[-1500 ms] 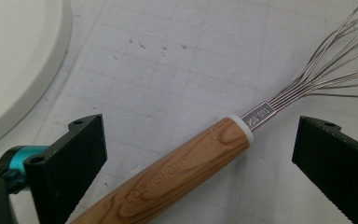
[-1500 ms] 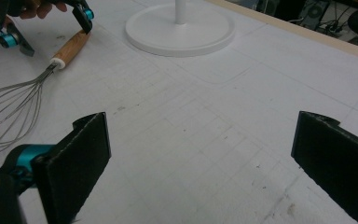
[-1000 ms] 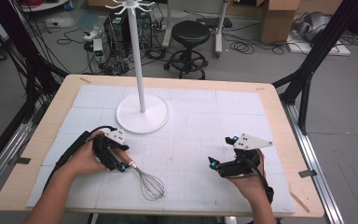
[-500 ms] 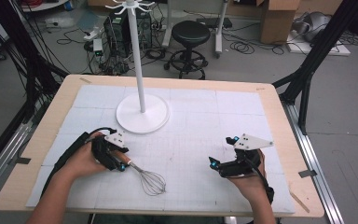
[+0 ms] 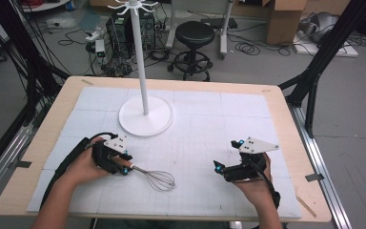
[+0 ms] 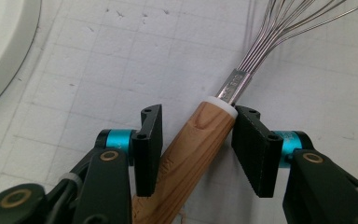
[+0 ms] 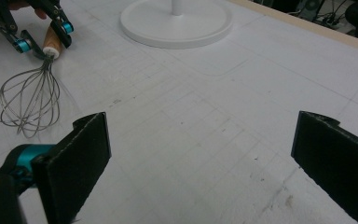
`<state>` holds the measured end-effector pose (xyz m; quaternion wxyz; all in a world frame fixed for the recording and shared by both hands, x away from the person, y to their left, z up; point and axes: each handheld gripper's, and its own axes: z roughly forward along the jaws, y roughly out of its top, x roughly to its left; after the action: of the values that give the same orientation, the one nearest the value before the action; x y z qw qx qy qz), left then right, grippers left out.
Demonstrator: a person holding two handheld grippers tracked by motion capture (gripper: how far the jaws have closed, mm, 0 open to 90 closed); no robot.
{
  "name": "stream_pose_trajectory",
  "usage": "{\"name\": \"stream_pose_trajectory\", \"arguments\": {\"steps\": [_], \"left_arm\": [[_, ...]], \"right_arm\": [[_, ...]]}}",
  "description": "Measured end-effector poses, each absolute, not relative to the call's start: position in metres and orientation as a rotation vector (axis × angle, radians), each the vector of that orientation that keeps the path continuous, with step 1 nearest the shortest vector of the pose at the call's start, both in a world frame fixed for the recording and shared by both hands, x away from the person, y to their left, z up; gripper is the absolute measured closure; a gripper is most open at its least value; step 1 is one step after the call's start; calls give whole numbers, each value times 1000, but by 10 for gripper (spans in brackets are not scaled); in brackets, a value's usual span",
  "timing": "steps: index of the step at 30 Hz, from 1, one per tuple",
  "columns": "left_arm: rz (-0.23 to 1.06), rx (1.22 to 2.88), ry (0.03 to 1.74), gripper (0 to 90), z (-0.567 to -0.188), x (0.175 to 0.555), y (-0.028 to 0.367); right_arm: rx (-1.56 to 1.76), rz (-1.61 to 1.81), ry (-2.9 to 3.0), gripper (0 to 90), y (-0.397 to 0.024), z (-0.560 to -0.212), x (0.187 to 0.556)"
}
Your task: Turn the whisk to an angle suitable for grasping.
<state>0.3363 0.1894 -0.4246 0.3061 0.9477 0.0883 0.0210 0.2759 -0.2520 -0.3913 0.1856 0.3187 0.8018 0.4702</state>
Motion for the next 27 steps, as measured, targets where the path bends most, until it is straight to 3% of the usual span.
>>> {"name": "stream_pose_trajectory", "arguments": {"steps": [14,27], "left_arm": [[18,2509,237,687,-423,334,190],[-1,2497,260,706,-423,334,190]], "right_arm": [[904,1313,2271,32,-251,-392,276],[907,1306,2274,33,-250,-393,277]]}}
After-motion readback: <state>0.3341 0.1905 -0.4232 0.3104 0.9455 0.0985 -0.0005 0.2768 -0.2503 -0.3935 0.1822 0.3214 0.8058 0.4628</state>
